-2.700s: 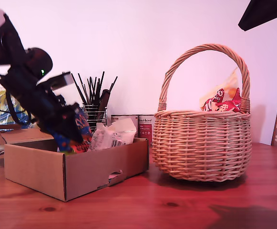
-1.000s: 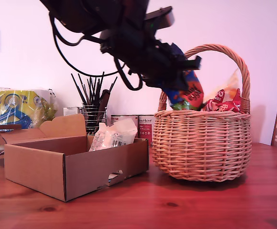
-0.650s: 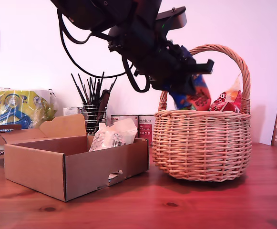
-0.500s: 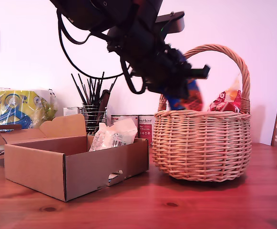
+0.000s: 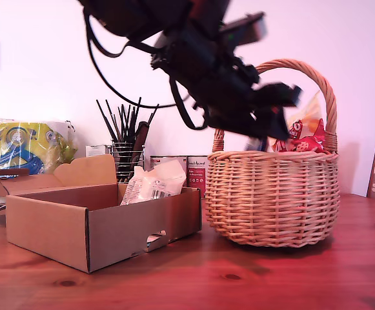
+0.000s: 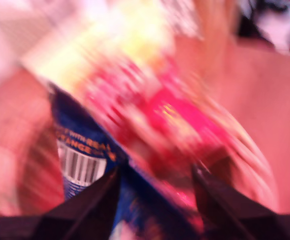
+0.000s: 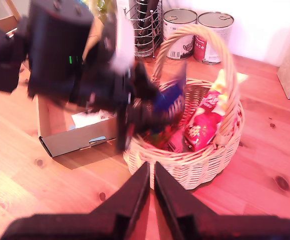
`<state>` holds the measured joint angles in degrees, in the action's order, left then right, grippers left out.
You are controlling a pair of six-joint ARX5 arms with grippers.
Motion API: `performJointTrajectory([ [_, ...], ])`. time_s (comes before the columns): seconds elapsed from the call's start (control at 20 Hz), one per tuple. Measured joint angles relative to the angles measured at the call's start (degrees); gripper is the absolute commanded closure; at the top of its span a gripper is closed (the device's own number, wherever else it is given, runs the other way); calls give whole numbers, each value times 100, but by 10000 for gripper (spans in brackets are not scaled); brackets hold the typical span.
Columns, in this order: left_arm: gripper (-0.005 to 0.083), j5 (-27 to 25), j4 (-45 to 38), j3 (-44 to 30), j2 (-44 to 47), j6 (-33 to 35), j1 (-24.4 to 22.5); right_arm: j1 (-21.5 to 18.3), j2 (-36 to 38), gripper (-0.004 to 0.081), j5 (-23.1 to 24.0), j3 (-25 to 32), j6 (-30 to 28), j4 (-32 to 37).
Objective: Move the bags of Easter eggs from the cardboard box on the left into the woven basket on the right side.
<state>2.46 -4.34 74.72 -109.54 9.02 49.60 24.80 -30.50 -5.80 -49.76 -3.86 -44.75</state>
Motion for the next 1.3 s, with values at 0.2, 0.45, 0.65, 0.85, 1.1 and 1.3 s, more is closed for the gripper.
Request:
performJointTrajectory([
  [0.2, 326, -109, 634, -2, 479, 20, -101, 0, 0, 780, 0, 0, 0, -68],
  [0.45, 726, -55, 1373, 92, 2256, 22, -568, 0, 0, 780, 0, 0, 0, -120],
  [0.65, 794, 212, 2107, 208, 2465, 59, -1263, 0, 0, 780, 0, 0, 0, -120],
  [0.85, 794, 1784, 2686, -81, 2100, 940, -2234, 0, 0, 780, 0, 0, 0, -122],
  [1.1, 794, 3073, 3370, -109, 2105, 2492, -3279, 0, -28, 780, -87, 0, 42, -120],
  [1.3, 794, 3069, 3482, -109, 2105, 2702, -3567, 0, -87, 781, -533, 0, 297, -87],
])
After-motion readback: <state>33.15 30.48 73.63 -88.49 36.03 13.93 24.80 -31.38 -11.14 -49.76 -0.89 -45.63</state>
